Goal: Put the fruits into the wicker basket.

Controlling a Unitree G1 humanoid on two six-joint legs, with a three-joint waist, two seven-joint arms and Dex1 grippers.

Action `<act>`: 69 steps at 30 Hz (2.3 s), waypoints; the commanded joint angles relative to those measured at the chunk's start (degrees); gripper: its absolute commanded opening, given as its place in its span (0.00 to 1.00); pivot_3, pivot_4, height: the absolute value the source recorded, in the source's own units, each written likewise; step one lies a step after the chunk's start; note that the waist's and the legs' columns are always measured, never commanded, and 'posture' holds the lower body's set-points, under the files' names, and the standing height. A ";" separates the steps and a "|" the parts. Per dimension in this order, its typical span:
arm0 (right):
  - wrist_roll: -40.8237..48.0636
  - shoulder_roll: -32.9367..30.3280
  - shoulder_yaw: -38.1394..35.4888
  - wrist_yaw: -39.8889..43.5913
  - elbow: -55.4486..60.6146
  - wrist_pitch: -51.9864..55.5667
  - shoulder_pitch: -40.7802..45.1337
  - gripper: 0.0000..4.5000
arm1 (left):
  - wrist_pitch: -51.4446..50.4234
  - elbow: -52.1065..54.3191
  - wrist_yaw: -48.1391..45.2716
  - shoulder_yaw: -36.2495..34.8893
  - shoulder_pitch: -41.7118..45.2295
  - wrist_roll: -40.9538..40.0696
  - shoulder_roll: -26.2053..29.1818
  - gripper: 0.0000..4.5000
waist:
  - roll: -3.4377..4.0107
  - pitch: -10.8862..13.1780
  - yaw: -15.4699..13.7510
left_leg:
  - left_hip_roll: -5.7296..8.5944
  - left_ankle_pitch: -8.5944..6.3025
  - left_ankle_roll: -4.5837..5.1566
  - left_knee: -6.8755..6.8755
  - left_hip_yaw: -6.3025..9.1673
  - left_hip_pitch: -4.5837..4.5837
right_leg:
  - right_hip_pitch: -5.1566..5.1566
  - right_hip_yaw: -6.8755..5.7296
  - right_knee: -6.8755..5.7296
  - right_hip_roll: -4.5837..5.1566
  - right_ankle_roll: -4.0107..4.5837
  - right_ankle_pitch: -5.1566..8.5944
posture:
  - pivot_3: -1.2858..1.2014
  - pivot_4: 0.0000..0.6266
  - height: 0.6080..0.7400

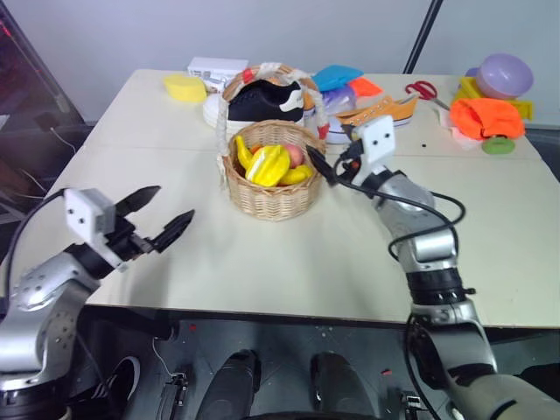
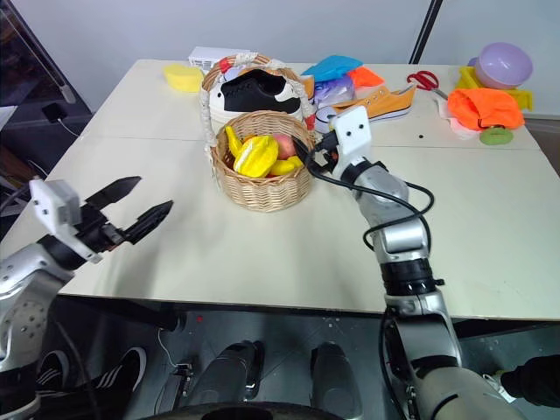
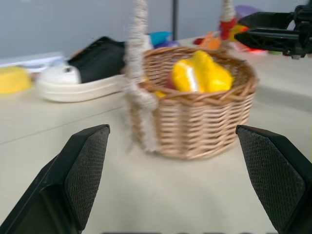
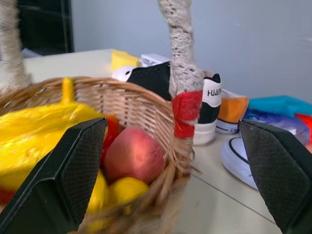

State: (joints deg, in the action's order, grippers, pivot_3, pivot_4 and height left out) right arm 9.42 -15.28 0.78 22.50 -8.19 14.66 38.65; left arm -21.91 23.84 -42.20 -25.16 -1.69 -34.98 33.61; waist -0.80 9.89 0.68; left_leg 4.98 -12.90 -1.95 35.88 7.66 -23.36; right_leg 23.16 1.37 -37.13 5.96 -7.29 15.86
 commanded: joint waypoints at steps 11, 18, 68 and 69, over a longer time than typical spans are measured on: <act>-0.03 3.66 -3.29 -2.22 -12.05 -9.51 7.82 0.69 | 3.17 3.73 -0.67 -3.79 -5.39 -2.88 0.45 1.00 | 0.03 0.01 0.49 | -0.14 0.07 -0.12 -0.32 -0.02 0.03 | 0.19 0.03 -0.03 -0.10 0.07 -0.04 | 0.52 0.24 1.00; -0.43 3.53 -3.04 -1.72 -11.29 -8.98 6.75 0.01 | 3.91 2.39 -0.17 -1.01 -3.00 -1.92 0.23 1.00 | 0.04 0.01 0.46 | -0.14 0.07 -0.13 -0.32 -0.03 0.03 | 0.18 0.02 -0.01 -0.10 0.08 -0.05 | 0.52 0.24 1.00; 7.70 -17.31 -40.98 -13.00 18.64 1.93 -29.02 0.65 | 6.88 -19.41 -20.73 25.48 26.37 4.45 -4.87 1.00 | 0.43 0.11 0.17 | -0.25 0.08 -0.07 -0.33 -0.33 0.08 | 0.07 0.08 0.02 -0.13 0.05 -0.06 | 0.52 0.24 1.00; 7.89 -17.30 -40.97 -13.08 18.73 1.92 -29.01 0.76 | 7.03 -19.42 -20.62 25.38 26.13 4.51 -4.86 1.00 | 0.43 0.11 0.16 | -0.25 0.08 -0.07 -0.32 -0.32 0.08 | 0.07 0.08 0.03 -0.13 0.06 -0.06 | 0.52 0.24 1.00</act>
State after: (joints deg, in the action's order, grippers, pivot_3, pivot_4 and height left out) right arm 16.62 -32.07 -39.16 9.55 9.11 17.93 9.29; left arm -15.85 2.49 -63.11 1.32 24.58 -30.46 28.53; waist -0.36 10.00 0.83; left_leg 4.74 -12.82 -2.03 35.56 7.34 -23.28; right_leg 23.23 1.45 -37.10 5.83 -7.24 15.81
